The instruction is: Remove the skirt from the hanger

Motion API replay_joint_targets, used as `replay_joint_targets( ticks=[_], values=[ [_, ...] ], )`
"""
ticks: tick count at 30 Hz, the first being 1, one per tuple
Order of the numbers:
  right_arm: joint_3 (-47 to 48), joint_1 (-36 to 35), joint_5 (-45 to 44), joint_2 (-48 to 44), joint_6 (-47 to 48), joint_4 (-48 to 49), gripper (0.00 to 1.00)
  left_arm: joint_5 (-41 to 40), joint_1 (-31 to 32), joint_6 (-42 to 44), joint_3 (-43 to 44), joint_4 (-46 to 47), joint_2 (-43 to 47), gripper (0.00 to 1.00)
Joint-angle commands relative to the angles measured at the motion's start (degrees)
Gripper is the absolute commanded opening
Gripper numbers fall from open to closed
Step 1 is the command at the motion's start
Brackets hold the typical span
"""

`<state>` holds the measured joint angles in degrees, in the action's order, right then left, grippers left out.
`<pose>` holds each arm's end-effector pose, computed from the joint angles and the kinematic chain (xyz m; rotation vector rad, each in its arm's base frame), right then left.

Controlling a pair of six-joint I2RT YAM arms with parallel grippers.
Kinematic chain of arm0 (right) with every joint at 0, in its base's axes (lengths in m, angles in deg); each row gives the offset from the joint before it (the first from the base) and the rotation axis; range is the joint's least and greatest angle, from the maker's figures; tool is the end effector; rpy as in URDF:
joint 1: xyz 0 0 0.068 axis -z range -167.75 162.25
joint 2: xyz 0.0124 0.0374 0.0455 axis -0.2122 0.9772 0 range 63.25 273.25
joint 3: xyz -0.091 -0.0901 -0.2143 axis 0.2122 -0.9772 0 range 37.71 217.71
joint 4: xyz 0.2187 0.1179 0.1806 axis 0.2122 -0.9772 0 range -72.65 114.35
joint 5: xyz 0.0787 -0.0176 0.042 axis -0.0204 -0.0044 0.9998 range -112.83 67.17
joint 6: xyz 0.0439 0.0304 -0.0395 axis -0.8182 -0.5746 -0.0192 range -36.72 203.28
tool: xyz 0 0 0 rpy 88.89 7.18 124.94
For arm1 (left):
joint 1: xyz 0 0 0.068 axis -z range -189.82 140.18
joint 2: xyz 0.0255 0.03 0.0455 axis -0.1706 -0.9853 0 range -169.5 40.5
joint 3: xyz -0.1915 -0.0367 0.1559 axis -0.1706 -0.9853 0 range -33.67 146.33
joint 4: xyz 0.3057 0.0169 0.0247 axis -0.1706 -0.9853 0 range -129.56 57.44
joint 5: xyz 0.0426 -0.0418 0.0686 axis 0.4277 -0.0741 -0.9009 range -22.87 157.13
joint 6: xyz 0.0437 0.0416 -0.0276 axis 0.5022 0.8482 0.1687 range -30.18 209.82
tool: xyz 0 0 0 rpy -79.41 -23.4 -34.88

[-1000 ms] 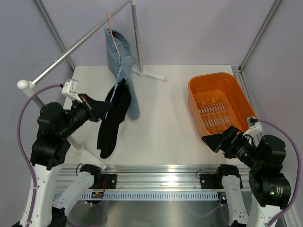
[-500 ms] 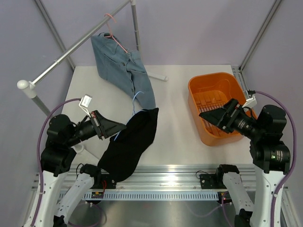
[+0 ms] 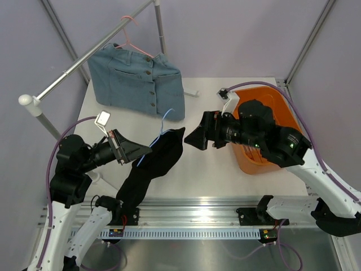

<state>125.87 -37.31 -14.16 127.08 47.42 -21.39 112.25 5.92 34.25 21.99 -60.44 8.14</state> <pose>0.1717 0.2138 0.4584 -0.3604 2.0849 1.0952 0.1571 -0.0830 0.4042 0.0351 1.8872 -1.5432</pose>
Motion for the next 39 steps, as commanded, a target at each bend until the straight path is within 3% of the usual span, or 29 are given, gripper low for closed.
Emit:
replay_joint_targets(
  ticks=[1, 9, 23, 38, 39],
  values=[
    [2.8, -5.3, -10.6, 1.5, 3.7, 6.5, 0.93, 3.2, 0.3, -2.3, 2.0, 0.6, -0.1, 0.0],
    [6.3, -15.9, -20.2, 7.4, 7.9, 11.3, 0.87, 4.0, 0.4, -2.7, 1.9, -1.4, 0.5, 0.0],
    [6.0, -21.2, -28.3, 12.5, 11.4, 17.7, 0.79, 6.5, 0.7, -5.9, 0.5, 0.5, 2.6, 0.0],
    [0.8, -23.7, -33.2, 14.0, 11.8, 24.4, 0.59, 8.1, 0.9, -11.0, -0.7, 5.9, 3.2, 0.0],
    [0.7, -23.7, -33.2, 14.0, 11.8, 24.3, 0.54, 8.4, 1.0, -11.4, -1.0, 7.1, 3.2, 0.0]
  ],
)
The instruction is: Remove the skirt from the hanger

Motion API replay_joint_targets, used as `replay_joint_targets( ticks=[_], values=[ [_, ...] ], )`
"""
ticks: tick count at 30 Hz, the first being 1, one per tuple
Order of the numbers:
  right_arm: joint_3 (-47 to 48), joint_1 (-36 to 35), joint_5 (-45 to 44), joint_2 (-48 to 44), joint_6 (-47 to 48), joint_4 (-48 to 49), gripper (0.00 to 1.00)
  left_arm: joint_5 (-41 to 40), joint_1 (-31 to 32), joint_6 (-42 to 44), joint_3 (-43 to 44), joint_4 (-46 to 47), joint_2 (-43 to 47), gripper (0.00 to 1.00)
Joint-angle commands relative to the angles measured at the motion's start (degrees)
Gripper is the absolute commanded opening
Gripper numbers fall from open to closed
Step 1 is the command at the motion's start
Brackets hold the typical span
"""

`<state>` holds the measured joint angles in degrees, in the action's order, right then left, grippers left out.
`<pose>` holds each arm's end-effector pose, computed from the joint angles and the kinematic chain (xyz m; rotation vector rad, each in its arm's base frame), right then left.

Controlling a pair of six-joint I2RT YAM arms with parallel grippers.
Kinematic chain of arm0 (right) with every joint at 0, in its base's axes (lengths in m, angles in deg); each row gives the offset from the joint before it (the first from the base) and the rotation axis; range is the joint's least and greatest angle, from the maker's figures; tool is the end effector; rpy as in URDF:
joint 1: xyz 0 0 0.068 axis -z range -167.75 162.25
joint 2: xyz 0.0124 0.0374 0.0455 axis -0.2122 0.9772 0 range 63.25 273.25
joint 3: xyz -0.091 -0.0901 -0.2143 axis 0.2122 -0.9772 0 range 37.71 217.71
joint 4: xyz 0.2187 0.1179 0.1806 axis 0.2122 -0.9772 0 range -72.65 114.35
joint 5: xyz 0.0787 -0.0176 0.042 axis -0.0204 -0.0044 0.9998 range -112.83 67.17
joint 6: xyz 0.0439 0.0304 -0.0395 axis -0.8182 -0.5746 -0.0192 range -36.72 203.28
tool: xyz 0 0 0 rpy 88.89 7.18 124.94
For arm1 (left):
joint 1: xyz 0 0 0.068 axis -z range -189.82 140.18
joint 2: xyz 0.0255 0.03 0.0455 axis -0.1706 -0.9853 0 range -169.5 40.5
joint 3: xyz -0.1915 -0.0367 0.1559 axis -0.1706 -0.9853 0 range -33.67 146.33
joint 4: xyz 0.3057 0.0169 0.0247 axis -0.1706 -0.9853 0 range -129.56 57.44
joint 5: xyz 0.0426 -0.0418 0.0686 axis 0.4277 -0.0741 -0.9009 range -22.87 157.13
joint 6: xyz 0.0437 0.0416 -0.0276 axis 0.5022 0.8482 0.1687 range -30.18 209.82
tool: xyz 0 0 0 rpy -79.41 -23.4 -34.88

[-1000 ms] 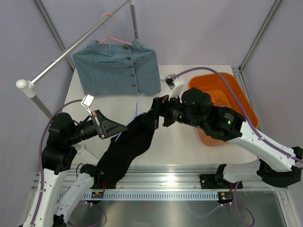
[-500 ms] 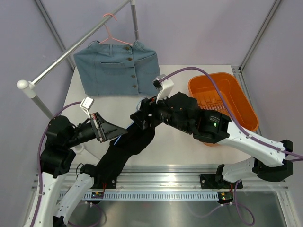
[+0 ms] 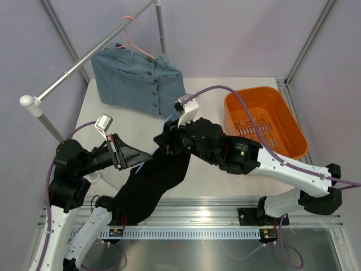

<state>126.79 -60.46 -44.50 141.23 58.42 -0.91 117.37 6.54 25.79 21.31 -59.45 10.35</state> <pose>0.1271 0.3432 0.4335 -0.5023 1.8187 0.8584 0.1432 -0.0842 0.4078 0.0167 1.9148 -1.7110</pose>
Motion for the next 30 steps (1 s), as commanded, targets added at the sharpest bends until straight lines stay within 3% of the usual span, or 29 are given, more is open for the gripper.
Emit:
replay_joint_targets(
  ticks=[1, 3, 4, 5, 6, 7, 9, 10, 15, 17, 23, 30],
  values=[
    [-0.2, -0.6, -3.0, -0.2, 0.7, 3.8, 0.51, 3.4, 0.3, -3.4, -0.5, 6.3, 1.1, 0.0],
    [-0.4, -0.7, -3.3, -0.2, 0.6, 3.6, 0.37, 3.4, 0.3, -3.4, -0.8, 6.4, 1.1, 0.0],
    [-0.5, -0.7, -3.4, -0.3, 0.5, 3.7, 0.09, 3.3, 0.3, -3.5, -0.8, 6.4, 1.1, 0.0],
    [-0.6, -0.6, -4.0, -0.4, 0.0, 3.5, 0.0, 3.4, 0.3, -3.4, -0.9, 6.4, 1.2, 0.0],
    [-0.6, -0.7, -4.1, -0.5, -0.1, 3.1, 0.0, 3.4, 0.3, -3.2, -0.9, 6.4, 1.2, 0.0],
    [-0.7, -0.6, -4.7, -0.6, -0.5, 2.9, 0.0, 3.2, 0.3, -2.2, -0.8, 6.1, 1.2, 0.18],
    [-1.0, -0.8, -5.9, -0.9, -1.3, 1.4, 0.0, 2.1, 0.3, -0.1, 1.7, 3.0, 1.1, 0.71],
    [-0.9, -0.8, -7.1, -1.2, -1.9, -0.3, 0.0, 0.9, 0.3, 5.2, 5.4, -0.6, 0.3, 0.99],
    [0.4, -0.8, -11.5, -1.0, -4.2, -7.7, 0.0, -7.9, 0.3, 19.3, 21.3, -20.6, -5.4, 0.99],
    [2.4, -0.7, -14.5, -0.7, -6.0, -10.8, 0.0, -11.8, 0.3, 23.1, 24.7, -23.5, -5.5, 0.99],
    [12.5, -0.3, -21.6, 1.7, -10.8, -24.8, 0.0, -12.3, 0.3, 26.2, 18.2, -26.3, -1.0, 0.99],
    [22.8, 1.9, -20.7, 3.8, -13.9, -34.8, 0.0, -19.9, 0.3, 32.0, 16.3, -31.0, 3.7, 0.99]
  ],
)
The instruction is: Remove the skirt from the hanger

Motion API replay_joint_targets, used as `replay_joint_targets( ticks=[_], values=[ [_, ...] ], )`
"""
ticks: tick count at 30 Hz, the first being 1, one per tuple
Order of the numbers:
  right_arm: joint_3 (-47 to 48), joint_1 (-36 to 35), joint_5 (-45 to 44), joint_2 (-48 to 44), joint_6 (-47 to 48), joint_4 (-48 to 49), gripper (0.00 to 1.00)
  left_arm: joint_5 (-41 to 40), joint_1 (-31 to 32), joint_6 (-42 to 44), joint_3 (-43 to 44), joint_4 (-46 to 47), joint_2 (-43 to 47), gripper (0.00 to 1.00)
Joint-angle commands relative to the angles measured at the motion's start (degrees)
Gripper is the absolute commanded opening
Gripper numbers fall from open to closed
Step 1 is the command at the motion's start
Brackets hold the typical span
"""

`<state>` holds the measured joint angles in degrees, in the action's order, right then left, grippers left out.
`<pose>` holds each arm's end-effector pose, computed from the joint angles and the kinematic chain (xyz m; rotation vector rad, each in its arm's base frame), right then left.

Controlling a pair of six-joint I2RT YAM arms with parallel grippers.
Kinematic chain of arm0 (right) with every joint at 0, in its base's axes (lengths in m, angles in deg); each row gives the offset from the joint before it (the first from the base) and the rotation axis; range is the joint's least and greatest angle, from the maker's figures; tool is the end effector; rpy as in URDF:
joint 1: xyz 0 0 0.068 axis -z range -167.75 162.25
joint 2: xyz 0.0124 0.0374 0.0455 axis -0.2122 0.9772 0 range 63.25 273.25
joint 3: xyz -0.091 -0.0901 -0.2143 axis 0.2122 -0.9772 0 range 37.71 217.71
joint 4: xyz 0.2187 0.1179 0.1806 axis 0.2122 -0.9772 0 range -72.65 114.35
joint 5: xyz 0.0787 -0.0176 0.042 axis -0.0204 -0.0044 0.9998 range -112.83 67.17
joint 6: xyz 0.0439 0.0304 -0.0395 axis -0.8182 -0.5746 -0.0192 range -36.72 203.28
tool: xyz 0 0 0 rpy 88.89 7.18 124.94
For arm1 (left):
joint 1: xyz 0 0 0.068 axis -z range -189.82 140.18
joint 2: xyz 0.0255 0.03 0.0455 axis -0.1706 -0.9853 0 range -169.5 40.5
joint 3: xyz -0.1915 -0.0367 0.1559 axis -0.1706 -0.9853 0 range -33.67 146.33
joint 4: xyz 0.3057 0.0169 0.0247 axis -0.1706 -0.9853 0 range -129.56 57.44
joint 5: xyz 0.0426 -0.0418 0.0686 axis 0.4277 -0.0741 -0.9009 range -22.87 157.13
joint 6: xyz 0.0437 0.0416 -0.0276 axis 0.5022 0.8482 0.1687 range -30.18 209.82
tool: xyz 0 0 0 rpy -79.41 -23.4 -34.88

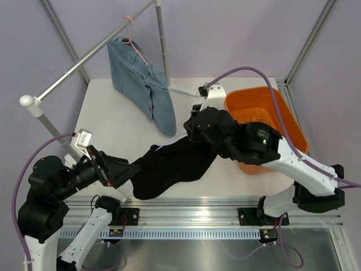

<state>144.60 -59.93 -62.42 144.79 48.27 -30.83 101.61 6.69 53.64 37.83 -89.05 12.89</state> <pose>0.1309 0.2977 0.4737 -0.2366 1.9834 0.4941 0.0794 -0.0546 0.4457 0.1377 1.9093 -1.1771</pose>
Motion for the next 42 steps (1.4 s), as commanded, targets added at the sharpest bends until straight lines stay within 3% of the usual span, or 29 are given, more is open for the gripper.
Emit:
replay_joint_targets(
  ticks=[1, 13, 19, 25, 29, 38, 41, 42],
  values=[
    [6.6, 1.7, -2.1, 0.7, -4.1, -5.8, 0.0, -4.0, 0.1, 4.3, -0.6, -1.1, 2.0, 0.99],
    [6.9, 4.2, 8.6, -0.7, -5.3, -6.3, 0.0, 1.5, 0.1, 2.9, -7.7, 9.9, 6.2, 0.99],
    [7.9, 6.2, 13.5, -0.2, -7.2, -6.0, 0.0, 4.2, 0.0, 1.9, -11.5, 13.7, 6.4, 0.92],
    [8.1, 8.5, 15.9, 0.1, -8.9, -7.2, 0.0, 6.3, 0.1, 2.0, -12.0, 14.8, 6.5, 0.72],
    [6.6, 10.4, 17.8, -0.5, -9.0, -5.8, 0.0, 8.0, 0.1, 1.3, -13.3, 15.9, 6.9, 0.64],
    [7.1, 12.1, 21.2, 0.3, -9.0, -4.7, 0.0, 8.9, 0.2, 0.8, -14.6, 16.4, 6.7, 0.57],
    [7.2, 12.2, 21.2, 0.4, -9.0, -4.8, 0.0, 9.2, 0.2, 0.6, -14.5, 16.2, 6.3, 0.45],
    [7.2, 12.2, 21.1, 0.5, -9.1, -5.0, 0.0, 9.3, 0.2, 0.5, -14.5, 16.1, 6.2, 0.37]
  ],
)
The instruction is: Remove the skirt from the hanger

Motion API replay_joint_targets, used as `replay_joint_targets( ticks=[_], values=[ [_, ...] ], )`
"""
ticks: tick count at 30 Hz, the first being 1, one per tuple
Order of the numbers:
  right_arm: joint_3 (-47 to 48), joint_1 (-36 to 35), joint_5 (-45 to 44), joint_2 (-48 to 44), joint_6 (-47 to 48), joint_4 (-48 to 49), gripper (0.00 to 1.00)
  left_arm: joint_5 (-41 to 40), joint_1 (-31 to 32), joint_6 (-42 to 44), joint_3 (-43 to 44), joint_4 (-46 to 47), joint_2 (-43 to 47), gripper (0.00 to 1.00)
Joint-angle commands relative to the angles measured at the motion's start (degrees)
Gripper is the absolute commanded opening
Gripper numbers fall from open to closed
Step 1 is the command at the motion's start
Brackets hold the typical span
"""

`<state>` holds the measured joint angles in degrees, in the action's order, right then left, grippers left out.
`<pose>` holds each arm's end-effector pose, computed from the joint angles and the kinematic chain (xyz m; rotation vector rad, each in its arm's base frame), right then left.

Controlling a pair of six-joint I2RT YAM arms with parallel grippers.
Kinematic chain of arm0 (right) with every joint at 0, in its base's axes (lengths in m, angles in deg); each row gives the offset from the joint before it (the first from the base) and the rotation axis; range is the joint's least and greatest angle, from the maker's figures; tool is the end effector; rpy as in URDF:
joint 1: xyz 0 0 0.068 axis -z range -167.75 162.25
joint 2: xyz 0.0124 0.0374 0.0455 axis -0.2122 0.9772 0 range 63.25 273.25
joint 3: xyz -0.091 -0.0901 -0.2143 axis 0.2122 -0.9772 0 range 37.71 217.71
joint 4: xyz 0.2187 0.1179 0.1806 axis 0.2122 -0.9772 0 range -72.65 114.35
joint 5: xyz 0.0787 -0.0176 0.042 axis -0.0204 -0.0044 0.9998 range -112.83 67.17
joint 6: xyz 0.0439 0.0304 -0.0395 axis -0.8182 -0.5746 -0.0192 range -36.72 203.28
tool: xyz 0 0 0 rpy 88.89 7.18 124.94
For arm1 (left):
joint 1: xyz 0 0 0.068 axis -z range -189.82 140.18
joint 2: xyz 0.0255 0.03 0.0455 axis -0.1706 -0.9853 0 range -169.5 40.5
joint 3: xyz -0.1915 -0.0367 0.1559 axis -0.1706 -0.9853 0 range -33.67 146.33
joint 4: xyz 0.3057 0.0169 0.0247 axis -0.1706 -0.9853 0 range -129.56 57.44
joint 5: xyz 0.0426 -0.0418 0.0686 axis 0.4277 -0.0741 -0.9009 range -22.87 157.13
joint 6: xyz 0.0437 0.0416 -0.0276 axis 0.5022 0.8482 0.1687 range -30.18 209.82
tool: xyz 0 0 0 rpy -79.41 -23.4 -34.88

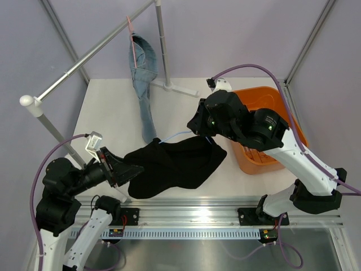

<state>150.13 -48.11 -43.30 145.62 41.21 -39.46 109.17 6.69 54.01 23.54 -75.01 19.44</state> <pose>0.1715 0.2643 0.4816 -0.1389 2.1884 0.6624 0.0954 -0.0650 0.4089 0.2963 1.8014 -1.2770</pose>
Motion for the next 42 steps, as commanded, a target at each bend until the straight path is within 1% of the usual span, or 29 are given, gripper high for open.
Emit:
replay_joint_targets(
  ticks=[1, 2, 3, 4, 5, 9, 16, 19, 20, 22, 23, 25, 26, 30, 34, 37, 38, 39, 40, 41, 42],
  values=[
    [1.7, 0.4, 1.6, -0.4, -2.0, 3.3, 0.0, 1.6, 0.1, 0.1, -0.2, 1.9, -0.5, 0.33],
    [1.6, 0.5, 1.3, -0.4, -1.9, 3.0, 0.0, 1.6, 0.1, 0.0, -0.3, 1.6, -0.4, 0.26],
    [1.5, 0.8, 0.9, -0.5, -2.0, 2.7, 0.0, 0.7, 0.1, 0.2, -0.2, 1.0, -0.6, 0.09],
    [1.2, 0.9, 0.4, -0.4, -1.9, 2.4, 0.0, 0.3, 0.2, 0.3, -0.2, 0.1, -0.6, 0.03],
    [1.0, 1.1, 0.2, -0.5, -2.0, 1.7, 0.0, -0.1, 0.1, 0.5, -0.2, -0.3, -0.5, 0.0],
    [-2.6, 3.6, -1.9, -2.6, -1.9, 0.9, 0.0, -1.4, 0.3, 1.1, -0.1, -2.3, 0.3, 0.0],
    [-7.5, 7.6, -0.4, -6.8, -1.8, 2.6, 0.0, -3.5, 0.5, 1.5, 0.0, -3.9, 0.3, 0.0],
    [-9.8, 8.8, -0.3, -8.6, -1.6, 3.4, 0.0, -8.1, 0.5, 2.2, 1.5, -6.8, 0.1, 0.0],
    [-10.5, 10.0, 0.1, -9.6, -1.7, 3.7, 0.0, -11.5, 0.6, 2.6, 3.0, -7.8, 0.3, 0.0],
    [-13.4, 11.2, 0.7, -10.8, -1.4, 4.4, 0.0, -15.3, 0.6, 2.5, 4.6, -9.8, 0.9, 0.0],
    [-14.4, 12.7, 0.9, -12.3, -1.4, 4.6, 0.0, -19.2, 0.6, 2.3, 6.2, -10.4, 1.4, 0.0],
    [-17.6, 14.3, 1.0, -13.9, -1.5, 5.0, 0.0, -21.4, 0.6, 2.2, 7.7, -11.6, 1.8, 0.0],
    [-18.6, 16.3, 1.2, -15.3, -1.5, 5.3, 0.0, -21.7, 0.6, 2.3, 8.9, -11.9, 1.6, 0.0],
    [-22.2, 21.6, 4.4, -17.8, -0.2, 6.4, 0.0, -20.6, 0.6, 2.4, 9.5, -11.9, 0.8, 0.0],
    [-23.3, 25.2, 6.7, -18.4, 0.9, 7.5, 0.0, -19.3, 0.6, 2.2, 8.1, -10.8, 1.2, 0.0],
    [-24.1, 25.3, 9.6, -18.5, 1.0, 10.1, 0.0, -15.2, 0.5, 1.2, 5.4, -8.2, 0.9, 0.0],
    [-24.4, 25.3, 11.0, -18.6, 0.9, 11.2, 0.0, -12.4, 0.5, 0.4, 4.7, -7.2, 0.6, 0.0],
    [-25.2, 25.3, 14.5, -18.6, 1.0, 12.6, 0.0, -10.9, 0.6, -0.2, 3.9, -4.8, 0.2, 0.0],
    [-25.7, 25.3, 16.1, -18.8, 0.8, 15.4, 0.0, -9.4, 0.5, -0.7, 2.5, -3.3, 0.1, 0.0],
    [-26.0, 25.2, 17.4, -18.8, 0.6, 16.3, 0.0, -6.5, 0.5, -1.9, 1.8, -1.8, -1.0, 0.0],
    [-26.1, 25.0, 19.1, -18.6, 0.7, 16.9, 0.0, -5.1, 0.5, -2.5, 1.2, 0.5, -1.8, 0.0]
  ],
)
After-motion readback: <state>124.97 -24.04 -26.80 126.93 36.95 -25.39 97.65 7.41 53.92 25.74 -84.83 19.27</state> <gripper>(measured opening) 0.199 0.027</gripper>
